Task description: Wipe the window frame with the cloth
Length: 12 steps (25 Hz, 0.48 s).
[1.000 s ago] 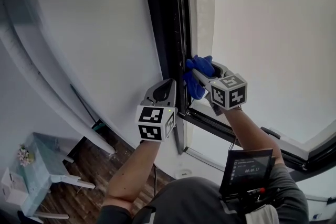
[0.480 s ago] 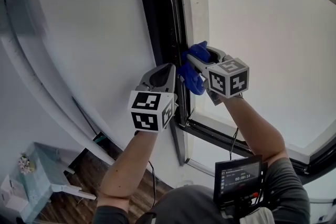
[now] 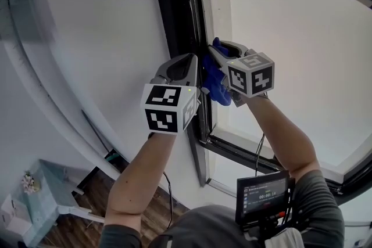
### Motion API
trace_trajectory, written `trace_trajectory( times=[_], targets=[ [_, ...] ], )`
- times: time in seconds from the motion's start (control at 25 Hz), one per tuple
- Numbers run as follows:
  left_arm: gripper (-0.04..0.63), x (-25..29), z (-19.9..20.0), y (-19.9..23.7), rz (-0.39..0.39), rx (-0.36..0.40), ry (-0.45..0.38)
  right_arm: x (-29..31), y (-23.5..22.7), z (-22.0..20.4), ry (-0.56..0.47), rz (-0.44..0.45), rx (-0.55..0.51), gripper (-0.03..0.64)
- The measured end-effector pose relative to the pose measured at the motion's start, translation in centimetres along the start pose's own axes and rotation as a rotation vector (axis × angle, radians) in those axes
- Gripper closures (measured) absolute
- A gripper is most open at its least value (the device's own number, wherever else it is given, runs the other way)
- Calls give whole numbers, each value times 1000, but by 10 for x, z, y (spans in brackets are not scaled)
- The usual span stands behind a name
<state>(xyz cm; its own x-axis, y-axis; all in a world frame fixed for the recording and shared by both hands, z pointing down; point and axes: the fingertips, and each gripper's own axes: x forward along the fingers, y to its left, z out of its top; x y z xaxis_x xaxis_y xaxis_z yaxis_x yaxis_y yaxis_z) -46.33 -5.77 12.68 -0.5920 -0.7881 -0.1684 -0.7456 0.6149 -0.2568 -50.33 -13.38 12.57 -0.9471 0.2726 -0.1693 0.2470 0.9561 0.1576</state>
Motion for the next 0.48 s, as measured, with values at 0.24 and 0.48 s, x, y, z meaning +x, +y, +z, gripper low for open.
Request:
trace_trajectory(
  times=[0.24, 0.48],
  targets=[
    [588, -1, -10, 3, 0, -26, 2, 2, -6, -9, 12, -19, 52, 538],
    [586, -5, 10, 9, 4, -5, -31, 4, -4, 6, 6, -19, 72, 551]
  ],
)
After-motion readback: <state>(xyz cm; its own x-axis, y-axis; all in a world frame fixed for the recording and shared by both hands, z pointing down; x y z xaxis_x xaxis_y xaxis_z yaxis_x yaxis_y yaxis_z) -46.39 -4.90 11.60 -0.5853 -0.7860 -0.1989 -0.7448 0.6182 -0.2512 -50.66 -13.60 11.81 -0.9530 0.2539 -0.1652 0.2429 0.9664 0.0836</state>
